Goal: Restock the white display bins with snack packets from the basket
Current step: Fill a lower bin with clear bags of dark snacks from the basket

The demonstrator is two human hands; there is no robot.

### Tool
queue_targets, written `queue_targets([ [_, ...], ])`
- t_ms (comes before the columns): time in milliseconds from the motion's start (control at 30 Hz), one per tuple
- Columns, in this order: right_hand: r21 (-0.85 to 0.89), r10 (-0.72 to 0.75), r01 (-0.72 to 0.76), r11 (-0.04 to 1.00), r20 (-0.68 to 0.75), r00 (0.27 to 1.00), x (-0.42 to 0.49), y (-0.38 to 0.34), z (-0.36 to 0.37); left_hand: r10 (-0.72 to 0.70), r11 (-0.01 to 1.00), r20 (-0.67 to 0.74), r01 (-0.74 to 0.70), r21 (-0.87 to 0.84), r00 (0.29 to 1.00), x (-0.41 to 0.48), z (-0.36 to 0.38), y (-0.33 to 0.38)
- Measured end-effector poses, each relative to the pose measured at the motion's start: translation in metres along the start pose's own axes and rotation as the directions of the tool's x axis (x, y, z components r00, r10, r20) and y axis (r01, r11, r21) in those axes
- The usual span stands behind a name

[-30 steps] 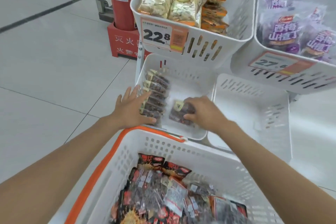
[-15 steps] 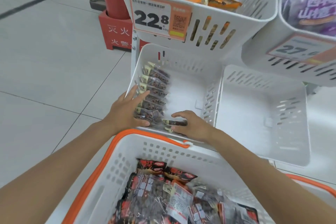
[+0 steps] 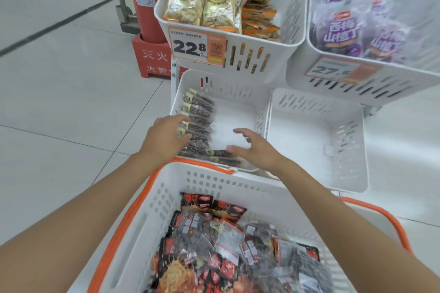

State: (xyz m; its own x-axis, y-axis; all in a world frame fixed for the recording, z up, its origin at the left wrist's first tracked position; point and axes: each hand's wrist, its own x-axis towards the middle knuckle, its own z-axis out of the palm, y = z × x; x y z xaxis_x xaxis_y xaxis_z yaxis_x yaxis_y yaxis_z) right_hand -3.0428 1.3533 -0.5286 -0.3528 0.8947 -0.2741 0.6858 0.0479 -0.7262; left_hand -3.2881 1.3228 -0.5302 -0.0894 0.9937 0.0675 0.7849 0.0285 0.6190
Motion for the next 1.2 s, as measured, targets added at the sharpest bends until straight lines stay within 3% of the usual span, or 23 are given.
queue_targets([
  [67,0.094,-0.067,0.076,0.993,-0.094,0.993,-0.037,-0.003,-0.006,0.052,0.997,0.005,-0.052,-0.062,0.999,-0.02,0.001,0.031],
  [200,0.005,-0.094,0.094,0.996,-0.036,0.995,-0.116,0.021,-0.013,0.084,0.981,0.11,-0.062,-0.186,0.99,-0.069,0.02,0.072],
  [367,-0.094,0.106,-0.092,0.991,0.149,0.983,-0.195,0.09,0.001,-0.044,0.961,0.227,0.103,-0.258,0.973,-0.126,0.048,0.073],
  [467,-0.263,0.298,-0.211,0.942,0.356,0.886,-0.22,0.107,0.033,-0.129,0.954,0.343,0.211,-0.215,0.93,-0.152,0.061,0.065],
  [533,-0.516,0.329,-0.066,0.854,0.438,0.837,-0.231,0.116,0.055,-0.169,0.945,0.391,0.261,-0.197,0.905,-0.162,0.067,0.063],
  [600,-0.628,0.23,0.076,0.774,0.391,0.891,-0.235,0.125,0.065,-0.198,0.937,0.422,0.297,-0.183,0.885,-0.169,0.071,0.065],
  [700,-0.468,0.054,0.028,0.883,0.159,0.986,-0.232,0.125,0.053,-0.214,0.929,0.469,0.327,-0.173,0.857,-0.176,0.075,0.079],
  [767,-0.211,0.085,-0.086,0.974,-0.013,0.996,-0.229,0.11,0.04,-0.154,0.902,0.611,0.363,-0.234,0.777,-0.186,0.077,0.102],
  [800,-0.016,0.131,-0.132,0.991,-0.033,0.991,-0.227,0.101,0.034,-0.107,0.88,0.694,0.393,-0.268,0.712,-0.192,0.08,0.116],
  [867,0.44,0.173,-0.223,0.87,0.151,0.973,-0.224,0.09,0.023,-0.021,0.875,0.756,0.378,-0.303,0.654,-0.202,0.094,0.137],
  [933,0.614,0.137,-0.301,0.729,0.301,0.944,-0.224,0.088,0.01,-0.061,0.865,0.641,0.361,-0.348,0.765,-0.206,0.106,0.143],
  [1000,0.54,0.147,-0.256,0.802,0.237,0.96,-0.223,0.093,-0.002,-0.167,0.771,0.54,0.45,-0.45,0.825,-0.2,0.107,0.138],
  [1100,0.202,0.206,-0.197,0.959,-0.023,0.978,-0.215,0.122,-0.004,-0.209,0.728,0.586,0.525,-0.441,0.783,-0.192,0.101,0.117],
  [1133,0.055,0.229,-0.227,0.972,-0.023,0.973,-0.213,0.137,0.003,-0.221,0.732,0.587,0.53,-0.428,0.779,-0.191,0.098,0.111],
  [1200,-0.23,0.316,-0.284,0.931,0.116,0.941,-0.216,0.163,0.027,-0.28,0.727,0.548,0.547,-0.415,0.788,-0.193,0.094,0.103],
])
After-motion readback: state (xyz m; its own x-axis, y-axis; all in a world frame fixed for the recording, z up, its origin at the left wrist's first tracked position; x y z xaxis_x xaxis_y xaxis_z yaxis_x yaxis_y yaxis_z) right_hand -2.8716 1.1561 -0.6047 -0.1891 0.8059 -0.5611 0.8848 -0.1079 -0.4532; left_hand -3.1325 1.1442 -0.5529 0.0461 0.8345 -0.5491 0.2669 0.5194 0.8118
